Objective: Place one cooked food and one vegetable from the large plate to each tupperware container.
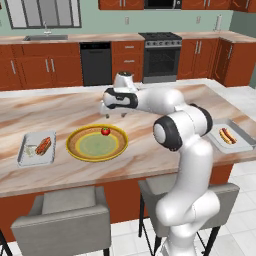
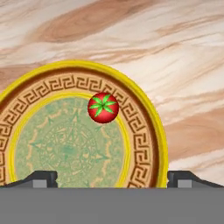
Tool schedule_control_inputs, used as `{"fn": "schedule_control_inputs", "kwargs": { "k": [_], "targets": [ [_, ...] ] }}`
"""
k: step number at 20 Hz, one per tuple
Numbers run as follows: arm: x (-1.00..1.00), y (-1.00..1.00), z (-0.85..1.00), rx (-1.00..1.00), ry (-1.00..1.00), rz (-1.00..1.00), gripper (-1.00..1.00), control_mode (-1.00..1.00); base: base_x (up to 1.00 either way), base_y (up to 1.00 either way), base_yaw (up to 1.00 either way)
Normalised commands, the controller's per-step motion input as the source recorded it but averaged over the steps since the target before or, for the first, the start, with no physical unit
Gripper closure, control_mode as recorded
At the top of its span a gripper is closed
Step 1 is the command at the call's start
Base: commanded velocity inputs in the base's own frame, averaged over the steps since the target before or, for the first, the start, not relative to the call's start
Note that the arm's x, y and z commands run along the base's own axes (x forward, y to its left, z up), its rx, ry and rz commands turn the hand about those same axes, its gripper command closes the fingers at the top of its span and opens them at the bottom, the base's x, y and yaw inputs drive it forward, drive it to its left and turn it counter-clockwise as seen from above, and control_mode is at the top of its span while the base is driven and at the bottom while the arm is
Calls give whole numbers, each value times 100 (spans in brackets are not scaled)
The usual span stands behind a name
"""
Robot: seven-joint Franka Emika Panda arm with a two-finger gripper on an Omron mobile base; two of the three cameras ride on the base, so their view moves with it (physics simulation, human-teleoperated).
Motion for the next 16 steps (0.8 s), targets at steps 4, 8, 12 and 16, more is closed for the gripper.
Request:
{"fn": "schedule_control_inputs", "kwargs": {
  "k": [4, 8, 12, 16],
  "targets": [
    [39, 61, -6, -20, 21, 22, -100, -100, 0, 0, 0],
    [10, 9, -28, -12, 2, -1, -100, -100, 0, 0, 0],
    [38, 2, -20, -5, -3, 0, -100, -100, 0, 0, 0],
    [23, 4, -34, -3, 1, 0, -100, -100, 0, 0, 0]
  ]
}}
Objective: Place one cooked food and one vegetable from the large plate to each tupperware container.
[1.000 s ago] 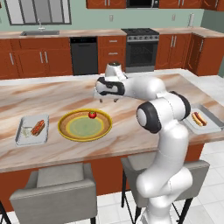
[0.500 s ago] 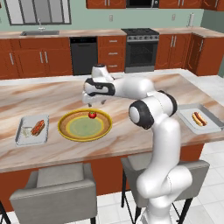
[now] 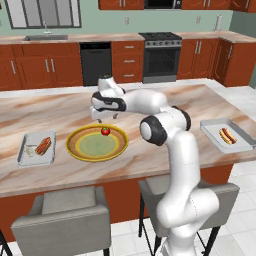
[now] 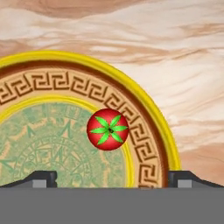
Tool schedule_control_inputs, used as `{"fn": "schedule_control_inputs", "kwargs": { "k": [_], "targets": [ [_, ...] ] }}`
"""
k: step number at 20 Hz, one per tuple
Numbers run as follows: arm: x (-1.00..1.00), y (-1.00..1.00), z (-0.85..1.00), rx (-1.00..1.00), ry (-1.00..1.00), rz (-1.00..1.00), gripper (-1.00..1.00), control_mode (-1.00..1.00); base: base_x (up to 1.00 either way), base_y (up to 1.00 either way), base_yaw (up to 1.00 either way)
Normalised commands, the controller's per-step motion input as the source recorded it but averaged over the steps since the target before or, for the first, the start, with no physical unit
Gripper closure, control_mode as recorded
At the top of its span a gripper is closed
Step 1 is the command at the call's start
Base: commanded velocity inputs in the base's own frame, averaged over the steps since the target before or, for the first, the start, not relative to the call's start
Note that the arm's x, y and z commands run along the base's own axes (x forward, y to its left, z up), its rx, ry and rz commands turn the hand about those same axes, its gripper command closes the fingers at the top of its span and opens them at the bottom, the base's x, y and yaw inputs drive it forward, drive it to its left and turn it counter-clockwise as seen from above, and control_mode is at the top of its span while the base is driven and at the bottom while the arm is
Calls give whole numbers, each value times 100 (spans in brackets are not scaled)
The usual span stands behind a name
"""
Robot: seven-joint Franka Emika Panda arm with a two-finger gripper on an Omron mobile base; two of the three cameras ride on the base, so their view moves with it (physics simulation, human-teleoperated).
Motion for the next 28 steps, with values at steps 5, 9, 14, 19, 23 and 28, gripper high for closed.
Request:
{"fn": "schedule_control_inputs", "kwargs": {
  "k": [5, 9, 14, 19, 23, 28],
  "targets": [
    [0, 0, -47, -3, 2, -1, -100, -100, 0, 0, 0],
    [4, 0, -53, -5, 2, -1, -100, -100, 0, 0, 0],
    [17, 5, -39, -3, 1, 0, -100, -100, 0, 0, 0],
    [26, 4, -11, -1, 0, 0, -100, -100, 0, 0, 0],
    [0, 0, -14, 0, 3, 0, -100, -100, 0, 0, 0],
    [0, 0, -19, 0, 2, 0, -100, -100, 0, 0, 0]
  ]
}}
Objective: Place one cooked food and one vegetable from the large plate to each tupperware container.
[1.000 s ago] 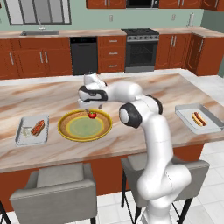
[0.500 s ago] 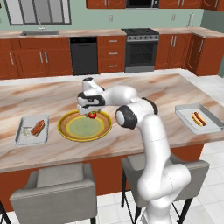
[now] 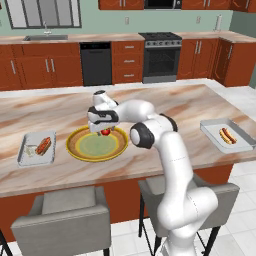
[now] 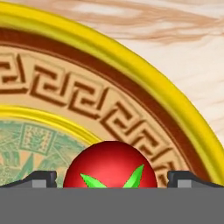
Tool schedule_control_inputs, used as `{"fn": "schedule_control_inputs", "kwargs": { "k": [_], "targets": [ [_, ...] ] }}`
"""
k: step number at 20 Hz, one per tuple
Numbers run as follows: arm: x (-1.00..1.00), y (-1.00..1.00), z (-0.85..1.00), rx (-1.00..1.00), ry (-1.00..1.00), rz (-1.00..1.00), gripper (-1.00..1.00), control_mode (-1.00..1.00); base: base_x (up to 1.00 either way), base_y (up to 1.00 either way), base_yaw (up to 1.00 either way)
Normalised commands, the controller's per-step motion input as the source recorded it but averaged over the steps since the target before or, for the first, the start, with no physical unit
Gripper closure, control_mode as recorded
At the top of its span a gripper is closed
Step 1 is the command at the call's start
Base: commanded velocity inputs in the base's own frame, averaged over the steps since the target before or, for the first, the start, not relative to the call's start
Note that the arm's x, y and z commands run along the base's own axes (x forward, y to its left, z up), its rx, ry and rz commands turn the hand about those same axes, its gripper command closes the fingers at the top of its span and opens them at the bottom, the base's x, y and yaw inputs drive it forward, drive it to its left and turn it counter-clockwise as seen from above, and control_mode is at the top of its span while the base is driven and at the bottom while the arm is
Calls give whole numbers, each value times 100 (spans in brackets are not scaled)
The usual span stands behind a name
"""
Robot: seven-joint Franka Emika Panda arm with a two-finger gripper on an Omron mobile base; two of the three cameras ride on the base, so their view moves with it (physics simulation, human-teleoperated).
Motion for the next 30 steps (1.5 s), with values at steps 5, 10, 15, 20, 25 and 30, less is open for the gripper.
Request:
{"fn": "schedule_control_inputs", "kwargs": {
  "k": [5, 10, 15, 20, 25, 30],
  "targets": [
    [0, 0, -7, 0, 0, 0, 100, -100, 0, 0, 0],
    [0, 0, -2, 0, 0, 0, 100, -100, 0, 0, 0],
    [-11, 0, 0, -1, 0, -3, 100, -100, 0, 0, 0],
    [-60, -45, 42, -5, 0, -12, 100, -100, 0, 0, 0],
    [-100, -95, 62, 0, -1, -18, 100, -100, 0, 0, 0],
    [-90, -93, 79, 0, 0, -23, 100, -100, 0, 0, 0]
  ]
}}
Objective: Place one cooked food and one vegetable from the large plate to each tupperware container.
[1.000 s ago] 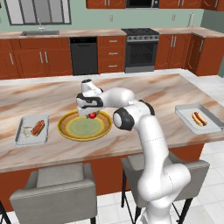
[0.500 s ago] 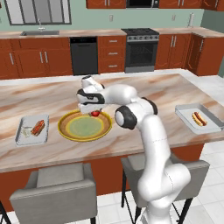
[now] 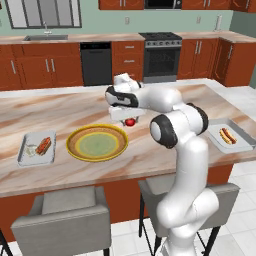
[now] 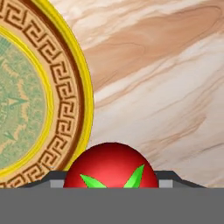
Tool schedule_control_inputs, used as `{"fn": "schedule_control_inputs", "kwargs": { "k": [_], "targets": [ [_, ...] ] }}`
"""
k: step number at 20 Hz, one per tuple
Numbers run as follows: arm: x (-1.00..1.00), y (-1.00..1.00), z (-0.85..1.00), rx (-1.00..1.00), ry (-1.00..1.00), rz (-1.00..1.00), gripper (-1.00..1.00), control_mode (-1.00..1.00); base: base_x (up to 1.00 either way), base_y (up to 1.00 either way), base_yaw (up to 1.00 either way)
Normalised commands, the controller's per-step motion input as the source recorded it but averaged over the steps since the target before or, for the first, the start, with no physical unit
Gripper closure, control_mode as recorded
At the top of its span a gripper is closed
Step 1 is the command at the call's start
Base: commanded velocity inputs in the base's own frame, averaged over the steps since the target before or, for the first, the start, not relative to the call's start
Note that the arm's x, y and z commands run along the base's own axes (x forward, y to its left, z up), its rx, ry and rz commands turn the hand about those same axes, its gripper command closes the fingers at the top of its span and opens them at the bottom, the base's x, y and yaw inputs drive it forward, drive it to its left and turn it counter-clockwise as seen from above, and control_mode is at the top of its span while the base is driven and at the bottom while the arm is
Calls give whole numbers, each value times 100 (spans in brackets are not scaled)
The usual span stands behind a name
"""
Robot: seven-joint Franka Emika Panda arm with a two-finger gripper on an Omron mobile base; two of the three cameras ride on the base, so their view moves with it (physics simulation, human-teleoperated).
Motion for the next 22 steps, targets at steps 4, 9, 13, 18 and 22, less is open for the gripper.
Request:
{"fn": "schedule_control_inputs", "kwargs": {
  "k": [4, 9, 13, 18, 22],
  "targets": [
    [-59, -99, 59, -1, 4, -32, 100, -100, 0, 0, 0],
    [-28, -100, 19, -5, 1, -33, 100, -100, 0, 0, 0],
    [0, -100, 9, -13, 1, -23, 100, -100, 0, 0, 0],
    [0, -100, 0, -13, 0, -24, 100, -100, 0, 0, 0],
    [29, -100, 0, -11, 7, -18, 100, -100, 0, 0, 0]
  ]
}}
